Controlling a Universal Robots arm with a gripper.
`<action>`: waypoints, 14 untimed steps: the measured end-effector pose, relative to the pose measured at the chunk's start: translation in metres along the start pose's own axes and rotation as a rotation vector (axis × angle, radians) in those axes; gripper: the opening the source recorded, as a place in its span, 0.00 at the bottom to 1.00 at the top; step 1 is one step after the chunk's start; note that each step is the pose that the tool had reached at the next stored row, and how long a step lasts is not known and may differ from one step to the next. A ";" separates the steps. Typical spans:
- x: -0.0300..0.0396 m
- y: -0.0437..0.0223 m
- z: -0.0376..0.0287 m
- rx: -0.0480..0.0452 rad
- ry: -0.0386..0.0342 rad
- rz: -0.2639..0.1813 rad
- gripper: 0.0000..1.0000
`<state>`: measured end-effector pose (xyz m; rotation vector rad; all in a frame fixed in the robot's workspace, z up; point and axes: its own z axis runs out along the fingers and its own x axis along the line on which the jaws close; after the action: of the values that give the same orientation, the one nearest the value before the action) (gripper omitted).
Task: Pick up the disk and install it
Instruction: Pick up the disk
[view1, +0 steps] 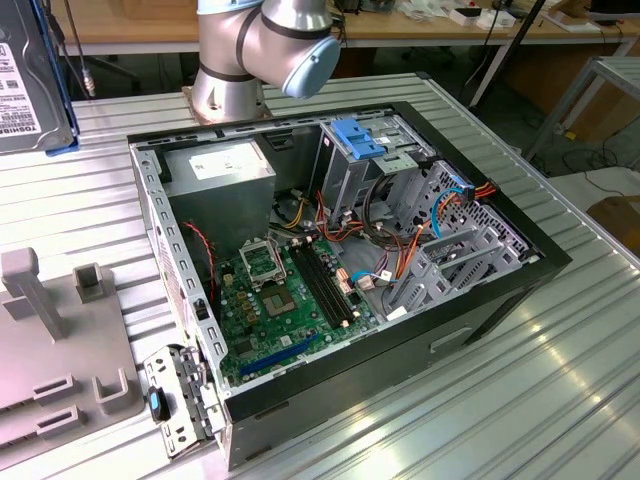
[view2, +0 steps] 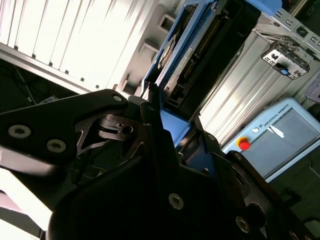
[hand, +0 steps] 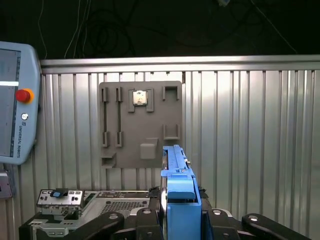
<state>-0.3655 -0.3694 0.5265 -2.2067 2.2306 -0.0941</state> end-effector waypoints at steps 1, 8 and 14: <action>0.0000 -0.0012 0.0000 -0.0001 0.0001 0.000 0.37; -0.0002 -0.0117 0.0005 -0.0001 0.0001 0.000 0.37; -0.0003 -0.0239 0.0011 -0.0001 0.0001 0.000 0.37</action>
<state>-0.3416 -0.3694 0.5265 -2.2068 2.2307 -0.0941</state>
